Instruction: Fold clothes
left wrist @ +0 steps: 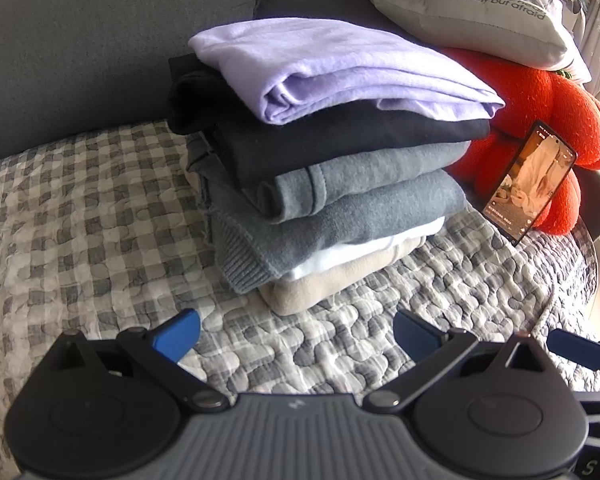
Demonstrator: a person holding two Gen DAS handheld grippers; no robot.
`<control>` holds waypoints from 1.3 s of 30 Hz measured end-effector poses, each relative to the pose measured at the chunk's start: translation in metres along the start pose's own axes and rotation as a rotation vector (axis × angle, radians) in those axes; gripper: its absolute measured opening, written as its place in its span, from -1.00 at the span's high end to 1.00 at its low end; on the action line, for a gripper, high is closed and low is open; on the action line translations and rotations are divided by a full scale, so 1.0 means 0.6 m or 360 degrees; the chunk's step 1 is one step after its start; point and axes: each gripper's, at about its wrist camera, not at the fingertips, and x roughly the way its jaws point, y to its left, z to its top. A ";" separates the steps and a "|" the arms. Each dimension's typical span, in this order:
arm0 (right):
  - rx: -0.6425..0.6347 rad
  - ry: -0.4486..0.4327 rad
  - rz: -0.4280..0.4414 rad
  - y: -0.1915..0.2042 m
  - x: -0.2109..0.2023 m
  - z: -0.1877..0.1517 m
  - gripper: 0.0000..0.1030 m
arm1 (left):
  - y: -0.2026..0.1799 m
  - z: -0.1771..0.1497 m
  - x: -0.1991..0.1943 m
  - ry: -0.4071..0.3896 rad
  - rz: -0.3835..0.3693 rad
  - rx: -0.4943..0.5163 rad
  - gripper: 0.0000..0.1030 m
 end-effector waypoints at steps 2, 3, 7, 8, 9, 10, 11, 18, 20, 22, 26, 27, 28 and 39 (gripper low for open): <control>0.0000 0.0000 0.0000 0.000 0.000 0.000 -1.00 | 0.000 0.000 0.001 0.0002 -0.0001 -0.0001 -0.99; -0.0001 0.0000 0.0000 0.000 0.000 0.000 -1.00 | 0.000 0.000 0.001 0.0003 -0.0001 -0.0001 -0.99; -0.0005 0.0003 0.0000 0.000 0.001 -0.001 -1.00 | -0.001 0.000 0.002 0.0002 -0.0004 0.0002 -0.99; -0.0006 0.0004 0.0000 0.000 0.001 -0.001 -1.00 | -0.001 0.000 0.002 0.0003 -0.0005 0.0003 -0.99; -0.0008 0.0004 0.0001 0.000 0.002 -0.001 -1.00 | -0.001 0.001 0.002 0.0003 -0.0006 0.0004 -0.99; -0.0008 0.0004 0.0001 0.000 0.002 -0.001 -1.00 | 0.000 0.001 0.002 0.0003 -0.0006 0.0004 -0.99; -0.0009 0.0004 0.0001 0.000 0.002 -0.001 -1.00 | 0.000 0.001 0.002 0.0003 -0.0006 0.0003 -0.99; -0.0008 0.0006 0.0002 0.000 0.002 -0.001 -1.00 | 0.000 0.000 0.001 0.0003 -0.0006 0.0003 -0.99; -0.0009 0.0008 0.0003 0.000 0.003 -0.001 -1.00 | 0.000 0.000 0.001 0.0004 -0.0006 0.0006 -0.99; -0.0011 0.0011 0.0002 0.000 0.004 -0.001 -1.00 | -0.001 0.000 0.002 0.0005 -0.0005 0.0007 -0.99; -0.0015 0.0013 0.0002 0.001 0.004 -0.001 -1.00 | -0.003 0.000 0.004 -0.0001 0.0007 0.0013 -0.99; -0.0018 0.0015 0.0001 0.001 0.004 -0.001 -1.00 | -0.005 0.001 0.005 0.0003 0.0015 0.0015 -0.99; -0.0021 0.0017 0.0001 0.000 0.004 0.000 -1.00 | -0.007 0.003 0.003 0.0012 0.0024 0.0014 -0.99; 0.0019 -0.0032 -0.0001 0.013 -0.089 -0.006 -1.00 | 0.015 0.004 -0.086 -0.0050 0.0114 -0.0097 -0.99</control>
